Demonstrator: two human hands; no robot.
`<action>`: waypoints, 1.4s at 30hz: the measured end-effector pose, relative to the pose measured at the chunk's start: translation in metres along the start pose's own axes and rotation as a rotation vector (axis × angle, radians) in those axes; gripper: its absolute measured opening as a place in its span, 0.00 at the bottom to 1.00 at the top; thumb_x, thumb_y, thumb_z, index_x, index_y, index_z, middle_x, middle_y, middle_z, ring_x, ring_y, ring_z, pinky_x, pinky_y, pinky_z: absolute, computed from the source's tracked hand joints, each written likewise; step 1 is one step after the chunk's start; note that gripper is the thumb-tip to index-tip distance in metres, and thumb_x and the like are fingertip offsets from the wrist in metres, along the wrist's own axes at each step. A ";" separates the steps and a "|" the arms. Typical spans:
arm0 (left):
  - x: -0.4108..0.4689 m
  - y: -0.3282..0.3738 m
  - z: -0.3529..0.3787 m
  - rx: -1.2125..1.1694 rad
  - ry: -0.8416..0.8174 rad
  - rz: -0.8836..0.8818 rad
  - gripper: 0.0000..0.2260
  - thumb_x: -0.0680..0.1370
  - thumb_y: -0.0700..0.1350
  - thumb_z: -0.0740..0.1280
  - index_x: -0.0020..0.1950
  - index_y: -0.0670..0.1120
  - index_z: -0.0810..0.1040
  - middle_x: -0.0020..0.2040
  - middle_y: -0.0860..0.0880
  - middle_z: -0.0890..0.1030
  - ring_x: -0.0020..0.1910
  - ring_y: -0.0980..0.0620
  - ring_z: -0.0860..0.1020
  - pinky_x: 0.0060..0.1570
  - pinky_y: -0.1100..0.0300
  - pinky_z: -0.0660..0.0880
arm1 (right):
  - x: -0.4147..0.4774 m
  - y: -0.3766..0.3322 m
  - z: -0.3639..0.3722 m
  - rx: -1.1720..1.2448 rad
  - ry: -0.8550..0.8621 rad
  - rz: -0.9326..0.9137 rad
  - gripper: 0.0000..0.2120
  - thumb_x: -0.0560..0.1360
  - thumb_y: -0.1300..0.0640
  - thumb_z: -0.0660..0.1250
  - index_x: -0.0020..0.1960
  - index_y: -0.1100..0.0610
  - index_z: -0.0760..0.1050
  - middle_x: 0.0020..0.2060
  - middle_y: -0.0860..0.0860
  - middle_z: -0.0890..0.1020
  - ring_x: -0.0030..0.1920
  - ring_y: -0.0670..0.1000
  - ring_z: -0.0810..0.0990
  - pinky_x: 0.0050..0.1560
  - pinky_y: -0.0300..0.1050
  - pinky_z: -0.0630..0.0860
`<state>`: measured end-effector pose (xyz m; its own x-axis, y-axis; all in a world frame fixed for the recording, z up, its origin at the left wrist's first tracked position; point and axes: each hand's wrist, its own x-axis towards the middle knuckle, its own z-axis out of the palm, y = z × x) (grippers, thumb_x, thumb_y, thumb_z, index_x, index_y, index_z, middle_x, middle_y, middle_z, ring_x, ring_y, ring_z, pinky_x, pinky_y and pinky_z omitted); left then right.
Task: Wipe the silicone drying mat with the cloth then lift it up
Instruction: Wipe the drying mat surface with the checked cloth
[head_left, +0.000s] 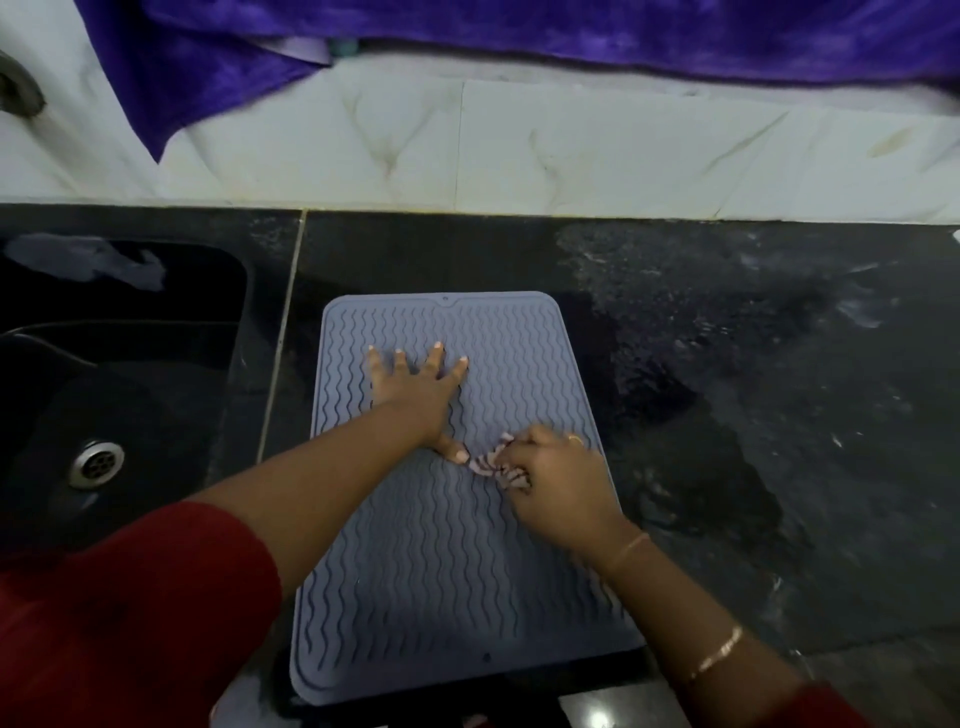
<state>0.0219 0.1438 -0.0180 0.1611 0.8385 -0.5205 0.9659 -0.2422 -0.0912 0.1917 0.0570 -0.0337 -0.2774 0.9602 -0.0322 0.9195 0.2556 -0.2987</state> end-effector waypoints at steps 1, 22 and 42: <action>-0.003 0.004 0.001 -0.009 0.013 0.018 0.52 0.68 0.67 0.68 0.77 0.56 0.35 0.78 0.47 0.36 0.76 0.34 0.45 0.71 0.35 0.41 | 0.012 0.001 -0.003 0.032 0.014 0.022 0.11 0.73 0.50 0.65 0.55 0.47 0.79 0.53 0.49 0.77 0.54 0.56 0.76 0.52 0.50 0.75; -0.055 0.037 0.033 -0.116 0.084 -0.036 0.43 0.72 0.64 0.66 0.79 0.54 0.46 0.79 0.48 0.44 0.76 0.35 0.52 0.74 0.41 0.43 | -0.035 -0.013 -0.010 -0.104 -0.033 0.072 0.13 0.75 0.50 0.62 0.58 0.50 0.75 0.57 0.53 0.74 0.59 0.57 0.72 0.57 0.52 0.71; -0.102 0.063 0.052 -0.310 -0.041 -0.153 0.44 0.70 0.62 0.71 0.77 0.61 0.46 0.79 0.53 0.40 0.76 0.37 0.42 0.69 0.32 0.38 | -0.062 -0.004 -0.015 -0.026 -0.045 -0.036 0.13 0.75 0.51 0.61 0.58 0.51 0.76 0.55 0.53 0.74 0.58 0.58 0.72 0.55 0.52 0.71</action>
<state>0.0559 0.0176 -0.0143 0.0071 0.8319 -0.5549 0.9949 0.0502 0.0879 0.2097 -0.0014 -0.0163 -0.3219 0.9446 -0.0647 0.9155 0.2931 -0.2757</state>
